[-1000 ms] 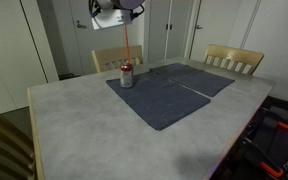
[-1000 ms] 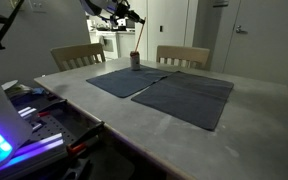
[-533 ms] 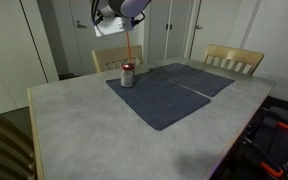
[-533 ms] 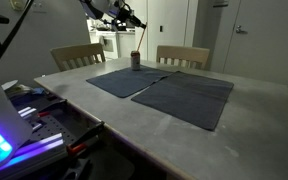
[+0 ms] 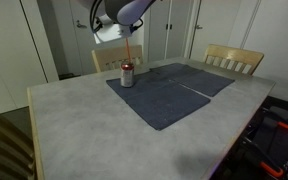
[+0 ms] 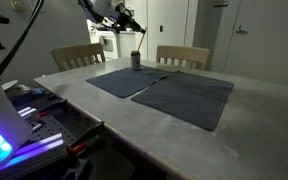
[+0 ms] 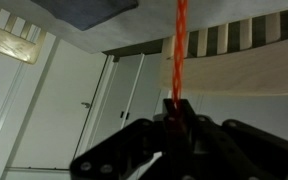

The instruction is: Put the straw in the can

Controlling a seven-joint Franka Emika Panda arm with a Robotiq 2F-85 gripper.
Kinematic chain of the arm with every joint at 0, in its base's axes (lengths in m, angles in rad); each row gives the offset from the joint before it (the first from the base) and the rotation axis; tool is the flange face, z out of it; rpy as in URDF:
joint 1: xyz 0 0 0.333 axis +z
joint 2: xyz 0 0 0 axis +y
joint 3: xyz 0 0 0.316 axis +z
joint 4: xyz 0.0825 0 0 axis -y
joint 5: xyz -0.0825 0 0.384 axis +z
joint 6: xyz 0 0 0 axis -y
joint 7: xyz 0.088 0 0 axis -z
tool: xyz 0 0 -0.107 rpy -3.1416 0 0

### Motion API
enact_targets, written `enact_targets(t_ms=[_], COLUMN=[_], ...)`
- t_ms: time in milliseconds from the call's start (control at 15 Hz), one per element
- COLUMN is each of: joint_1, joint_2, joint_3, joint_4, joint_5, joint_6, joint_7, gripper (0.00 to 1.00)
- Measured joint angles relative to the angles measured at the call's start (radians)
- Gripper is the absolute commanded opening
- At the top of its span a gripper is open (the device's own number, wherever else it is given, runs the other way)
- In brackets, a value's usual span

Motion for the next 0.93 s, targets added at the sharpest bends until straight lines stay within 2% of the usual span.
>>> enact_targets(t_ms=[333, 400, 600, 933], joint_1=[0.005, 0.006, 0.014, 0.02], joint_2=[0.021, 0.026, 0.033, 0.032], joint_3=[0.0, 0.0, 0.0, 0.0], joint_4=[0.02, 0.026, 0.03, 0.031], joint_5=[0.018, 0.023, 0.038, 0.056], joint_6=[-0.001, -0.001, -0.004, -0.006], joint_7=[-0.024, -0.028, -0.028, -0.028], gripper=[0.02, 0.29, 0.47, 0.84])
